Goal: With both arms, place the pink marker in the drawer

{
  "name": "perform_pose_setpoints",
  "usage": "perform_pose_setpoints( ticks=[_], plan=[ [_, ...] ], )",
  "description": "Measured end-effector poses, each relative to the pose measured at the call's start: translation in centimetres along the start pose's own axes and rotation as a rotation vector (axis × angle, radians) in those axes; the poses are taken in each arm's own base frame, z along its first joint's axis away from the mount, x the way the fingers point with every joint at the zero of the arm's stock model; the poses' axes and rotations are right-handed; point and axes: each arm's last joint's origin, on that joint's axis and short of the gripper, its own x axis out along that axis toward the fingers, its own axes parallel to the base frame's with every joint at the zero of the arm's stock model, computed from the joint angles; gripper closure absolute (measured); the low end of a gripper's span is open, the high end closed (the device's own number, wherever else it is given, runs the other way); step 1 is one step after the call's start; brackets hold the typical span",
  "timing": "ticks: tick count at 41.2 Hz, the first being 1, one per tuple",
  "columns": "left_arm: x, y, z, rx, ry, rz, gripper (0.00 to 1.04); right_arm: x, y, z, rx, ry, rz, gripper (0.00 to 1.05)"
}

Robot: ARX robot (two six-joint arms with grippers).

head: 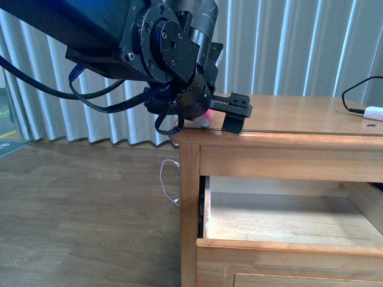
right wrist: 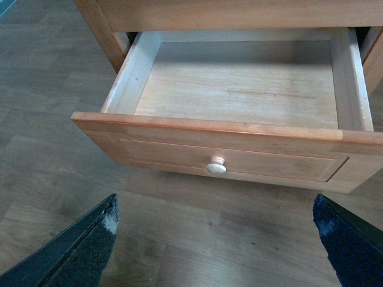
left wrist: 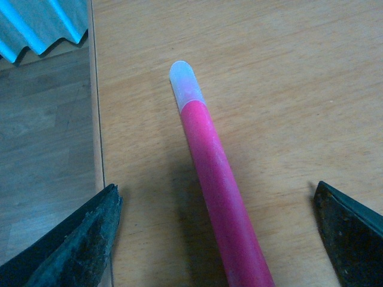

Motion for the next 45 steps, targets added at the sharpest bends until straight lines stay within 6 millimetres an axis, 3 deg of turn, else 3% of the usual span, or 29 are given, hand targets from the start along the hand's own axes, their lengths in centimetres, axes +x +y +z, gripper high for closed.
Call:
perform_pose_setpoints(
  ticks=[10,28,40,45],
  plan=[
    [0.0,0.1,-0.1,0.006,0.011,-0.001,0.09,0.0,0.0,0.0,0.0,0.0,0.0,0.09],
    [-0.4,0.7,-0.7,0.037,0.015,-0.017,0.89,0.0,0.0,0.0,0.0,0.0,0.0,0.09],
    [-1.3,2.0,-1.3,0.079,-0.092,-0.031,0.9,0.0,0.0,0.0,0.0,0.0,0.0,0.09],
    [-2.8,2.5,-0.7,0.098,-0.161,-0.093,0.9,0.0,0.0,0.0,0.0,0.0,0.0,0.09]
  ],
)
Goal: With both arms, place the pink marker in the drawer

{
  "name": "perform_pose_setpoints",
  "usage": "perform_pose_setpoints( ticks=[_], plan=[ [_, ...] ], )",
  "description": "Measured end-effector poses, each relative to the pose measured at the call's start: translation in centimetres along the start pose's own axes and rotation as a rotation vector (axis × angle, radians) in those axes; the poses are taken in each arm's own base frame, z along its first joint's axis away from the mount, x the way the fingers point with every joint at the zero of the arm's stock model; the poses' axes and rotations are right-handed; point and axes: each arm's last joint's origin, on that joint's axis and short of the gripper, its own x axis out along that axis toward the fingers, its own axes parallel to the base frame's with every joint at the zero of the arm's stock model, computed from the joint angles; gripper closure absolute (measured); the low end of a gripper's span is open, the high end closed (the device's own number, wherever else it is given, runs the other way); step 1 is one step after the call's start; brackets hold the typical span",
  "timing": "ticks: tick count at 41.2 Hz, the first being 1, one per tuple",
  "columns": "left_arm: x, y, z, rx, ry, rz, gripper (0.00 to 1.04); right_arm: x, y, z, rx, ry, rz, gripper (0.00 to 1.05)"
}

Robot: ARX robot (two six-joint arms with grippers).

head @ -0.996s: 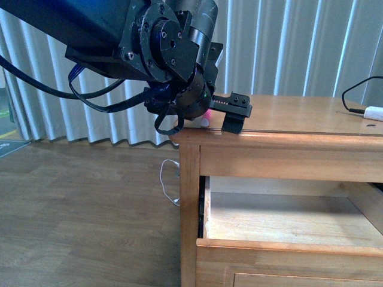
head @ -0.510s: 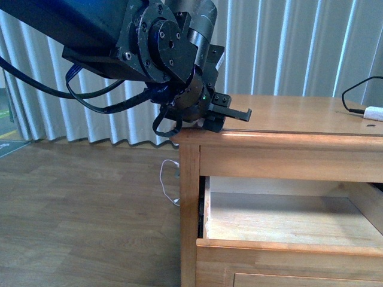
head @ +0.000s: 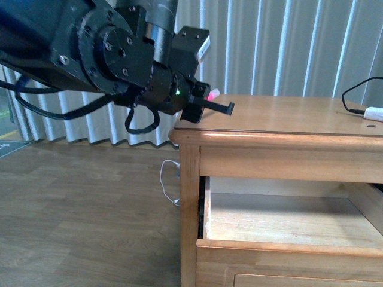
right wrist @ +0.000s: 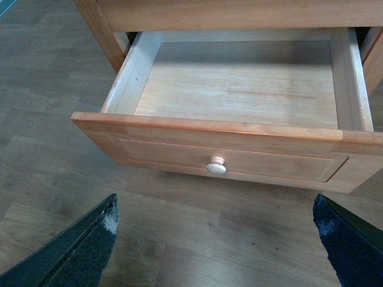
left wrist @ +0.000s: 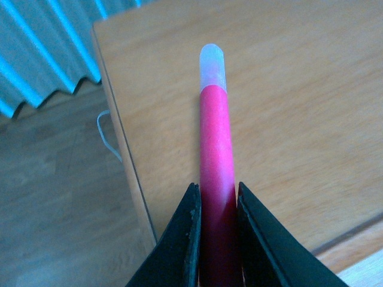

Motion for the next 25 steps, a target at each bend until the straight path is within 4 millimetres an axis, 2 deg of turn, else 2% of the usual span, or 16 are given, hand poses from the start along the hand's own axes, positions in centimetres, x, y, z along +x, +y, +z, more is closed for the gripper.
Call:
perform_pose_setpoints(
  ticks=[9,14,19,25],
  plan=[
    [-4.2,0.2,3.7,0.054,-0.139,-0.138,0.9,0.0,0.0,0.0,0.0,0.0,0.0,0.09],
    [-6.3,-0.4,4.6,0.107,-0.181,-0.232,0.9,0.0,0.0,0.0,0.0,0.0,0.0,0.09],
    [-8.0,-1.8,4.1,0.206,-0.185,-0.364,0.9,0.0,0.0,0.0,0.0,0.0,0.0,0.09],
    [-8.3,-3.2,1.8,0.257,-0.145,-0.438,0.9,0.0,0.0,0.0,0.0,0.0,0.0,0.09]
  ],
)
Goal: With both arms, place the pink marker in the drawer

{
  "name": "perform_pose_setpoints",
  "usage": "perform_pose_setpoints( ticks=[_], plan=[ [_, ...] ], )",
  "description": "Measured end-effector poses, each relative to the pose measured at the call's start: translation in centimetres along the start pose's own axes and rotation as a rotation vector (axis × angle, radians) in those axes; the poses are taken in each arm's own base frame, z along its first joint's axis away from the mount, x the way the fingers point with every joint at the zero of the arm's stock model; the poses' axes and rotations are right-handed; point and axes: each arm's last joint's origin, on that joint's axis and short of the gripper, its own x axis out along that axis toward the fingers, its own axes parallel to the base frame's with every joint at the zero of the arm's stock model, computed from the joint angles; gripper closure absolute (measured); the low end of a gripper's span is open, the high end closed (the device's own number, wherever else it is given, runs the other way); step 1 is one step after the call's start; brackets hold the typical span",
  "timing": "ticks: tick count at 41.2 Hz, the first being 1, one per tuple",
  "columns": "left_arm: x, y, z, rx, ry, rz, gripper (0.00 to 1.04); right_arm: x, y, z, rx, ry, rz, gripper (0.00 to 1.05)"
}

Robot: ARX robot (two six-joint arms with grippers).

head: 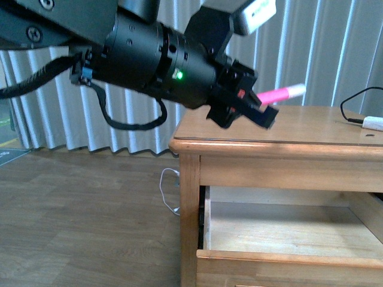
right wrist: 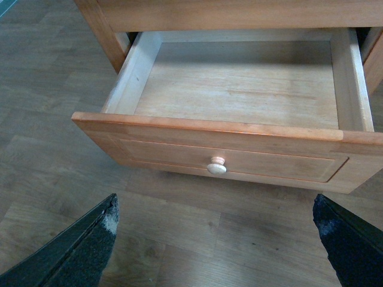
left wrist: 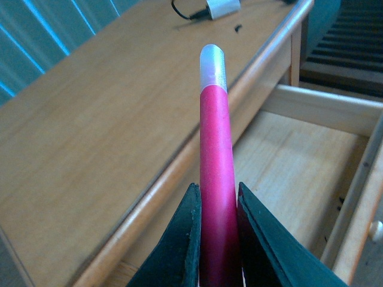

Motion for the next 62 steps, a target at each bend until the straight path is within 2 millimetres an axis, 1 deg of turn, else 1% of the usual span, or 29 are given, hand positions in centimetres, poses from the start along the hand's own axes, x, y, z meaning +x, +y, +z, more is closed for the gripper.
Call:
perform_pose_setpoints(
  ticks=[5,11,14,22,26,34,45,55,59,61,62],
  plan=[
    [0.2,-0.9,-1.4,0.011,0.036,-0.019,0.9,0.0,0.0,0.0,0.0,0.0,0.0,0.09],
    [1.0,-1.7,-2.9,0.024,0.078,-0.026,0.9,0.0,0.0,0.0,0.0,0.0,0.0,0.09],
    [1.6,-2.0,-3.7,0.023,0.093,-0.029,0.9,0.0,0.0,0.0,0.0,0.0,0.0,0.09],
    [3.9,-3.1,-6.5,0.006,0.146,-0.02,0.9,0.0,0.0,0.0,0.0,0.0,0.0,0.09],
    [4.7,-3.3,-7.5,-0.009,0.172,-0.02,0.9,0.0,0.0,0.0,0.0,0.0,0.0,0.09],
    [5.8,-3.6,-8.8,-0.028,0.205,-0.023,0.9,0.0,0.0,0.0,0.0,0.0,0.0,0.09],
    [6.7,-3.9,-9.6,-0.035,0.24,0.01,0.9,0.0,0.0,0.0,0.0,0.0,0.0,0.09],
    [7.2,-4.5,-9.9,-0.029,0.246,0.043,0.59,0.0,0.0,0.0,0.0,0.0,0.0,0.09],
    [7.1,-4.6,-9.8,-0.019,0.245,0.104,0.41,0.0,0.0,0.0,0.0,0.0,0.0,0.09],
    [6.6,-4.8,-9.8,-0.009,0.238,0.142,0.3,0.0,0.0,0.0,0.0,0.0,0.0,0.09],
    [6.4,-4.8,-9.8,-0.005,0.235,0.155,0.27,0.0,0.0,0.0,0.0,0.0,0.0,0.09]
  ],
)
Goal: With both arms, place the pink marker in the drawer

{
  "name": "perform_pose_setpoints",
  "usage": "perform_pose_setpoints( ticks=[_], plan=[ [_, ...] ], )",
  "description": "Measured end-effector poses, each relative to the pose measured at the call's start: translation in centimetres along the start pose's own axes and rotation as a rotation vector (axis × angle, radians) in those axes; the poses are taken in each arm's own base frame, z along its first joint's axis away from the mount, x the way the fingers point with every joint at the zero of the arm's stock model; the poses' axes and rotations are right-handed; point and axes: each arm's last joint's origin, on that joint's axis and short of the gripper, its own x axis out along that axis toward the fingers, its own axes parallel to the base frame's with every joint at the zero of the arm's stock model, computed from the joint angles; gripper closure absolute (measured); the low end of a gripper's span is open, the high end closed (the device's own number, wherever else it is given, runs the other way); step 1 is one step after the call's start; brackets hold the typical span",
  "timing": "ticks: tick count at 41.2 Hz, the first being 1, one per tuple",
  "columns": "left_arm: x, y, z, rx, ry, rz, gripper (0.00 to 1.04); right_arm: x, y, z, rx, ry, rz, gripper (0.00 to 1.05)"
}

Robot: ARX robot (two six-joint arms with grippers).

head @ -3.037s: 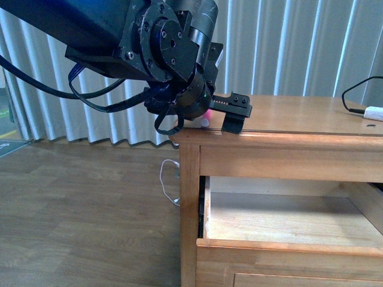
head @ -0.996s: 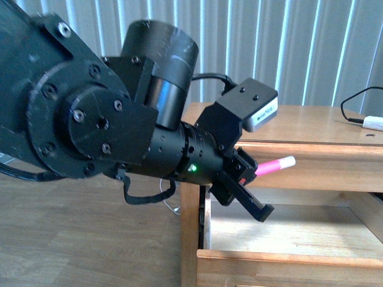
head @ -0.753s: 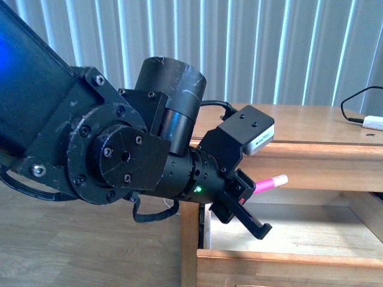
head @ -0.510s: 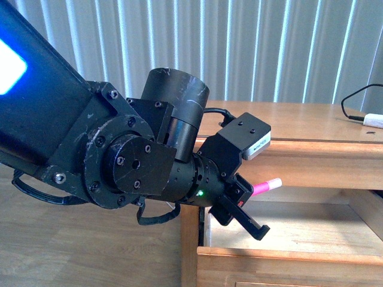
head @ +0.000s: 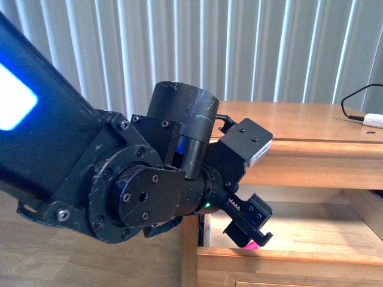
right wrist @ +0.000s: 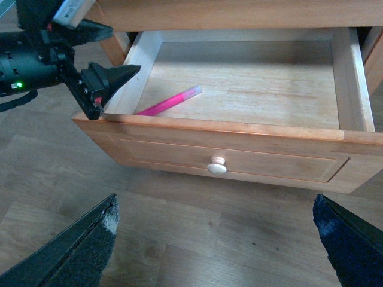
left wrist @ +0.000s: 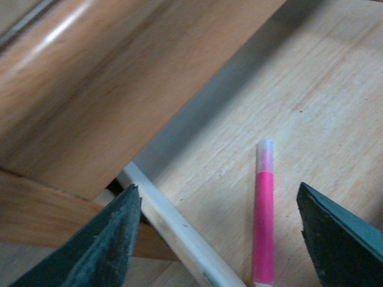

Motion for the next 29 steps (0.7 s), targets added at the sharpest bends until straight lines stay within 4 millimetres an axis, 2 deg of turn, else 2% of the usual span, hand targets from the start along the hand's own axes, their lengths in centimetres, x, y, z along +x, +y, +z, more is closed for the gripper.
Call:
perform_pose_setpoints(
  ticks=[6,13,17,21,29],
  plan=[
    [-2.2,0.6,0.3,0.003,-0.014,0.125,0.05,0.0,0.0,0.0,0.0,0.0,0.0,0.09],
    [-5.6,1.9,1.0,-0.05,-0.109,0.202,0.06,0.0,0.0,0.0,0.0,0.0,0.0,0.09],
    [-9.6,3.2,1.1,-0.128,-0.162,0.307,0.06,0.0,0.0,0.0,0.0,0.0,0.0,0.09],
    [-14.0,4.3,0.4,-0.22,-0.195,0.387,0.06,0.0,0.0,0.0,0.0,0.0,0.0,0.09],
    [-20.6,5.5,-1.0,-0.36,-0.235,0.5,0.06,0.0,0.0,0.0,0.0,0.0,0.0,0.09]
  ],
)
